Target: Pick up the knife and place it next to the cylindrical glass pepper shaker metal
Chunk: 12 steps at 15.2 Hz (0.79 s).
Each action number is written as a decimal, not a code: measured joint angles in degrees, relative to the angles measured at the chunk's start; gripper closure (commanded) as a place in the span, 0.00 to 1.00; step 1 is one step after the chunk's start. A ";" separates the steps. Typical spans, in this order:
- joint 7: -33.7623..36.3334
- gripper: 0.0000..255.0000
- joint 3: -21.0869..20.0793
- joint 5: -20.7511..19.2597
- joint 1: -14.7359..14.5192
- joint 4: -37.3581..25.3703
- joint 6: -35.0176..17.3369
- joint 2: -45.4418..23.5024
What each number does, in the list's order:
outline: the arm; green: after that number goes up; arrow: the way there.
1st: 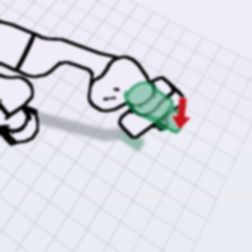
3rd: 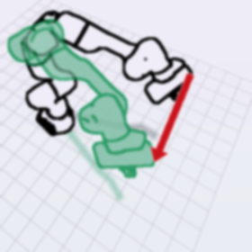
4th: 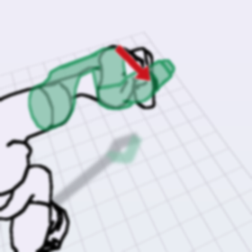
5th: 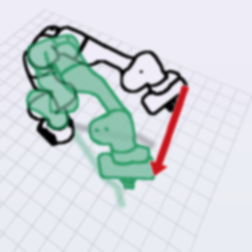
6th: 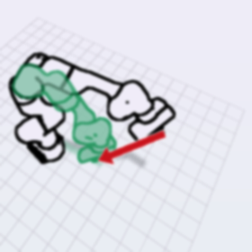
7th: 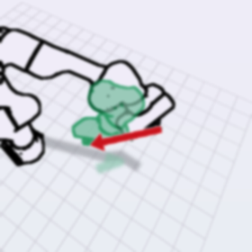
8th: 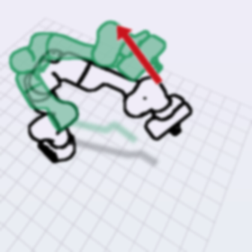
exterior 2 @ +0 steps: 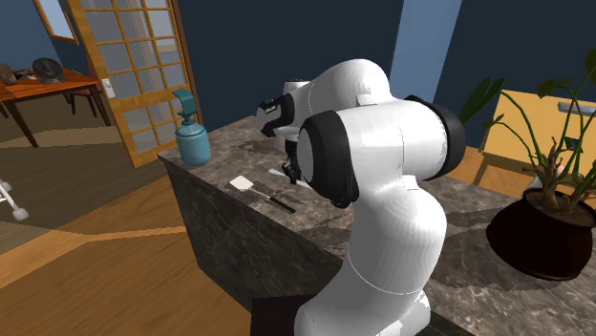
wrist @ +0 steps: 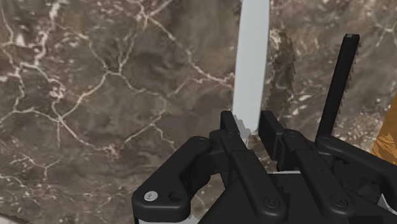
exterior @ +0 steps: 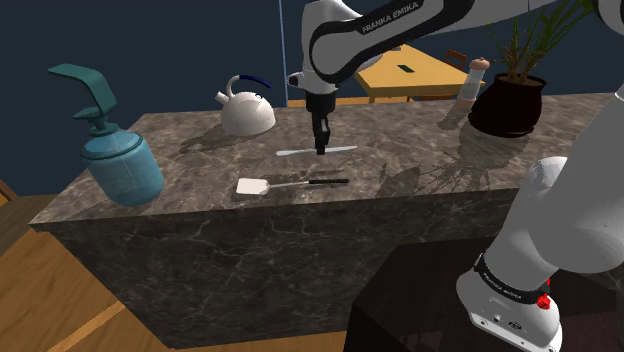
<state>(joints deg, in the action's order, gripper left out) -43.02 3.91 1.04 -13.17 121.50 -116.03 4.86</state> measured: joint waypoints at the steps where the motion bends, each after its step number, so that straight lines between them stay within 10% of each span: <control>1: 0.10 1.00 -0.04 -0.02 -0.03 -0.66 0.85 0.20; 12: 0.36 1.00 -0.09 -0.20 -0.04 -7.19 9.18 2.01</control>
<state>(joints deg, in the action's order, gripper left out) -42.66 3.82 0.84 -13.21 114.31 -106.85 6.86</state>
